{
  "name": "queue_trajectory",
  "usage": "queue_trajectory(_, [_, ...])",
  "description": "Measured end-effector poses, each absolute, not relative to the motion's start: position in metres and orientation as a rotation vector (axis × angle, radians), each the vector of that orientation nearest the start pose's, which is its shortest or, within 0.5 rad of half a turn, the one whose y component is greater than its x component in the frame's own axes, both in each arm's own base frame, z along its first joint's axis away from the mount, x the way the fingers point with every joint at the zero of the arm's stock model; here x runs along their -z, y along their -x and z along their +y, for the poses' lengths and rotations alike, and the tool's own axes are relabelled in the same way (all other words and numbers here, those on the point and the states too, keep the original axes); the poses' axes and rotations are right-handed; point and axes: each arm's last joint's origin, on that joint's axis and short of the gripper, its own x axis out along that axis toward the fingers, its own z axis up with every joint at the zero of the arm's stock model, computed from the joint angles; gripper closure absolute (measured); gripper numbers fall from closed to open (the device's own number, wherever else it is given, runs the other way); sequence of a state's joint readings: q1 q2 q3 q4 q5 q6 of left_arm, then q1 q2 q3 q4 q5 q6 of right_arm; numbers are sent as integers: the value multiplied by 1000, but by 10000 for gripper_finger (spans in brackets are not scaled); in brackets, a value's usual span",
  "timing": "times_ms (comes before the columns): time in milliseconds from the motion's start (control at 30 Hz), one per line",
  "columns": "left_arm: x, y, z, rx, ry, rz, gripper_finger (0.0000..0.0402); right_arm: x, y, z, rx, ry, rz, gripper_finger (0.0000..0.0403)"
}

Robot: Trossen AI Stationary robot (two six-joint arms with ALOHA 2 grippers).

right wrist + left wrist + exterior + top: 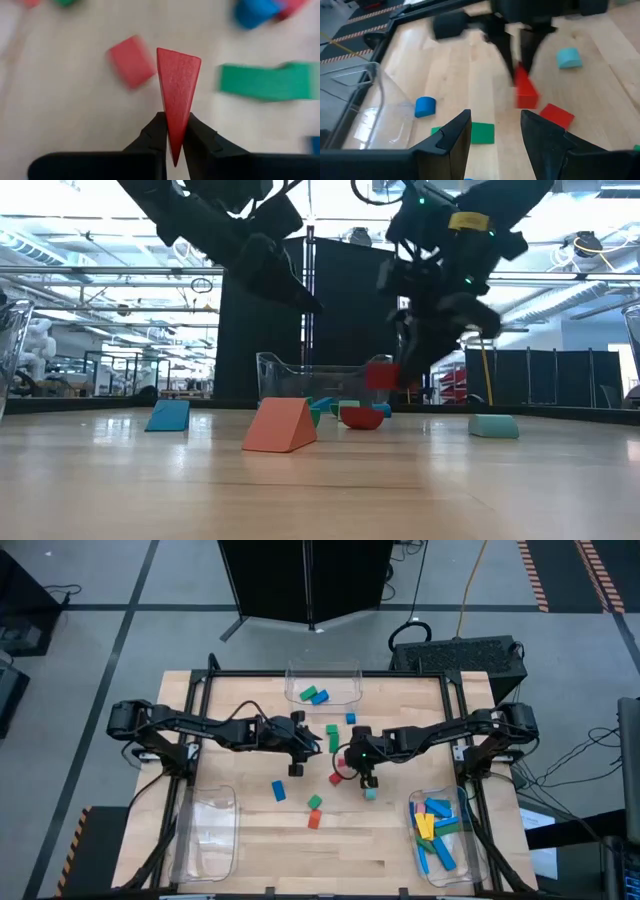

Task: Sort blocks by size
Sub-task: Put the red triangle block into the top transparent bin

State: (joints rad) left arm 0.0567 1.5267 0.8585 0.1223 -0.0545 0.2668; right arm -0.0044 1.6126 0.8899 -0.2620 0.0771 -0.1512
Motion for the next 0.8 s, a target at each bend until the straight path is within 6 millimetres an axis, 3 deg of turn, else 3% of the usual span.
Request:
queue_trajectory(267, [-197,-330,14,23,-313,564,216,-195,-302,-9,182,261,914,380])
queue_trajectory(633, [-187,-343,15,-13,-317,484,63,-202,-306,-3,155,306,833,379])
queue_trajectory(800, [-189,-344,16,-52,-323,471,36,-204,-308,4,128,329,809,379])
